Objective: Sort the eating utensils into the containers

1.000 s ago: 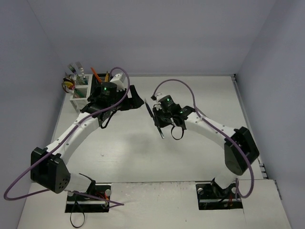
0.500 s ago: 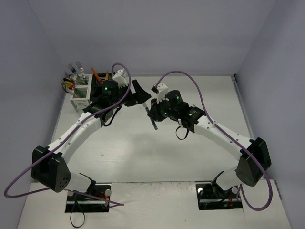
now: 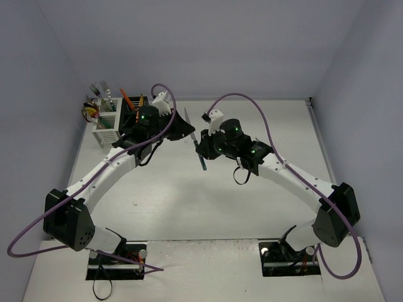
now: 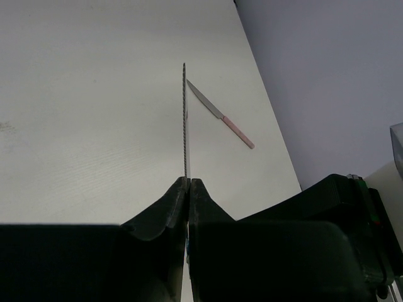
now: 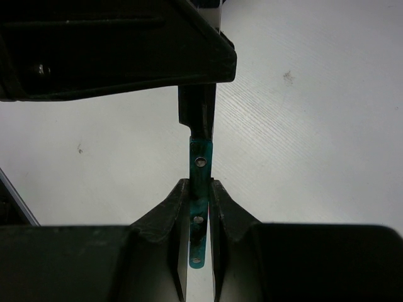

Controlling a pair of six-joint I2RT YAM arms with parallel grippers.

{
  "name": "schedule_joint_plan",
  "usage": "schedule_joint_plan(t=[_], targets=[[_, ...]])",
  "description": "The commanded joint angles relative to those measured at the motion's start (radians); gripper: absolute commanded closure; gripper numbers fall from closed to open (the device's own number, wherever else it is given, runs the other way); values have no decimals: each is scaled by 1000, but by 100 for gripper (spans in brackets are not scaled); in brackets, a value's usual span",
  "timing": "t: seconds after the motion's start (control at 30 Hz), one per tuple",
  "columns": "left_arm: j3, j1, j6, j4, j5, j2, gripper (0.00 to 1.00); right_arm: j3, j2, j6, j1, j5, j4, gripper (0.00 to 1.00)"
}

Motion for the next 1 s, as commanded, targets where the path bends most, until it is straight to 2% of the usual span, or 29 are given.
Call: schedule_joint_plan(t=[0.0, 0.2, 0.3, 0.4, 0.5, 0.6, 0.73, 0.97], targets=[[48, -11, 29, 92, 27, -9, 100, 15, -45, -16, 4, 8, 111, 92], [90, -5, 145, 29, -37, -27, 100, 8, -44, -5, -28, 22, 108, 48], [150, 18, 258, -66, -92, -31, 100, -9, -63, 6, -70, 21, 107, 29], [195, 68, 360, -135, -211, -45, 100, -42, -97, 14, -133, 23, 100, 16], [250, 118, 509, -189, -329, -46, 100, -76, -135, 15, -188, 47, 85, 9], [307, 165, 630, -187, -508, -26, 100, -104, -181, 9, -224, 96, 48, 4], [349, 256, 716, -108, -578, 41, 100, -129, -215, 1, -250, 152, 14, 1], [454, 318, 792, -14, -660, 216, 100, -139, -245, -5, -270, 206, -40, 0]])
